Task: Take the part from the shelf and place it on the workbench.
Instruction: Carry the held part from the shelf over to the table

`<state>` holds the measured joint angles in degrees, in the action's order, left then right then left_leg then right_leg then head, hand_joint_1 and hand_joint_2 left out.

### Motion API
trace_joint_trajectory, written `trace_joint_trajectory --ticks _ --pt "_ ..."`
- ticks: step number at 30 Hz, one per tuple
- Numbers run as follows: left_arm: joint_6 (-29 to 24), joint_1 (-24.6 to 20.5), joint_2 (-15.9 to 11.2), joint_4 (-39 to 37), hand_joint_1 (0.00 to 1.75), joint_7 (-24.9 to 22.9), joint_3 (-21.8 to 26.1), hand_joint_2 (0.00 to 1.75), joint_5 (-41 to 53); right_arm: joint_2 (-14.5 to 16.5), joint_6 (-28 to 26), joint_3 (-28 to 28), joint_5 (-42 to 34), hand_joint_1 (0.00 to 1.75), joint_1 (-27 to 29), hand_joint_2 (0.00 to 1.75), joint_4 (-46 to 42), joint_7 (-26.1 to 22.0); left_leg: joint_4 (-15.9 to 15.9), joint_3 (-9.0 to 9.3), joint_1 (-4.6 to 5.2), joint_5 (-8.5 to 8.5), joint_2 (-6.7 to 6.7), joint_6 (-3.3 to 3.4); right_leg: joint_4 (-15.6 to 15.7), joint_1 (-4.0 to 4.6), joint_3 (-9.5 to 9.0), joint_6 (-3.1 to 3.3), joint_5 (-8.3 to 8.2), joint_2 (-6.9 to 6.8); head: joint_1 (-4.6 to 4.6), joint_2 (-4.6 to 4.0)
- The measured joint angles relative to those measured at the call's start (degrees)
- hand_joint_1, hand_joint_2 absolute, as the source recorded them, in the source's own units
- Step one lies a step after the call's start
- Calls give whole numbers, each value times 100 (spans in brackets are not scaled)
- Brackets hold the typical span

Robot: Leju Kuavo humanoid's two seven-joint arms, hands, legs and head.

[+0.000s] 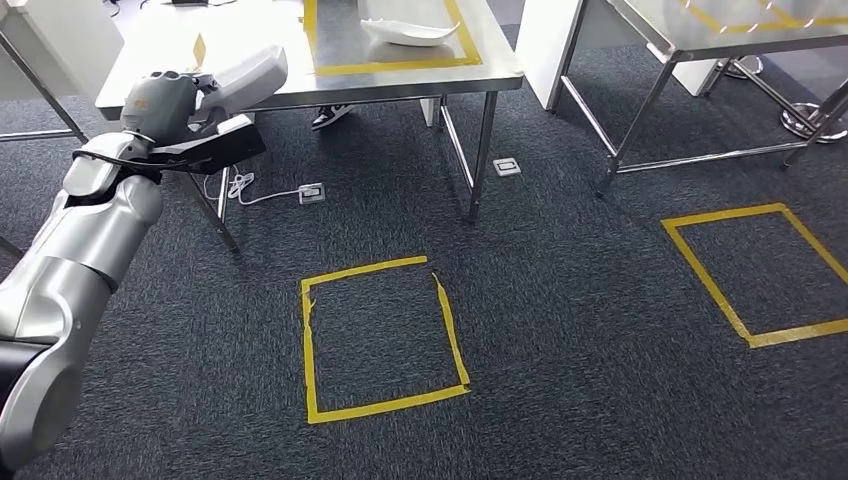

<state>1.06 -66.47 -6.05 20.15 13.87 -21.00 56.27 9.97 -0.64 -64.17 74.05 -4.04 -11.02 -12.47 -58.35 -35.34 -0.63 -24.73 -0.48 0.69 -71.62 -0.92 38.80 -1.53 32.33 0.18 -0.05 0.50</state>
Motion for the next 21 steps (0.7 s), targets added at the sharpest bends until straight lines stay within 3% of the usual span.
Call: trace_joint_trajectory --ticks 2,3,6,8,12,13,15,17,18,19,21 --pt "1 58 -3 -13 145 -18 1 175 1 0 3 -1 0 0 7 0 0 4 -1 103 30 -93 -22 19 -370 18 364 16 154 0 11 0" --pt "0 82 -9 -16 145 -28 1 175 1 0 3 -1 0 0 10 0 0 5 -2 171 47 -144 -31 22 -268 34 411 47 61 1 16 0" --pt "-5 104 -27 -22 145 -46 8 175 5 -8 3 -1 -1 0 17 0 0 7 1 381 93 -311 -38 9 836 133 134 234 -738 3 19 0" --pt "-5 110 -36 -27 145 -60 17 175 20 -17 0 -1 -3 0 15 0 0 16 2 459 110 -391 -52 -35 1280 184 -11 314 -971 6 19 0" --pt "-12 116 -54 -9 145 -97 38 175 69 -3 -14 -3 -11 0 7 0 -1 31 -214 453 114 -427 -47 -158 1391 153 -222 404 -925 -3 6 0" --pt "-14 109 -56 -7 145 -102 40 175 74 1 -19 -3 -13 0 3 0 -2 29 -447 332 107 -470 -34 -184 1406 135 -286 427 -901 -2 -6 0" --pt "-13 115 -60 -16 145 -111 42 175 81 0 -26 -3 -15 0 -6 0 -2 27 -1140 -107 76 -689 -13 -235 1416 117 -383 446 -816 5 -28 0" --pt "-12 145 -61 -24 145 -121 42 175 87 1 -31 -3 -16 0 -3 0 -2 28 -1578 -498 47 -906 -4 -275 1405 103 -484 431 -711 18 -34 0" --pt "-12 156 -60 -25 145 -125 42 175 90 1 -34 -3 -17 0 5 0 -2 30 -1528 -566 36 -871 3 -285 1396 95 -547 417 -652 24 -37 0" --pt "-12 159 -58 -25 145 -126 42 175 95 2 -38 -4 -20 0 13 0 -2 30 -1293 -544 28 -702 10 -291 1387 88 -621 401 -589 27 -40 0" --pt "-12 155 -57 -29 145 -132 44 175 116 4 -47 -4 -24 0 18 0 -2 20 -522 -360 19 -111 27 -294 1362 80 -767 352 -450 28 -44 0"
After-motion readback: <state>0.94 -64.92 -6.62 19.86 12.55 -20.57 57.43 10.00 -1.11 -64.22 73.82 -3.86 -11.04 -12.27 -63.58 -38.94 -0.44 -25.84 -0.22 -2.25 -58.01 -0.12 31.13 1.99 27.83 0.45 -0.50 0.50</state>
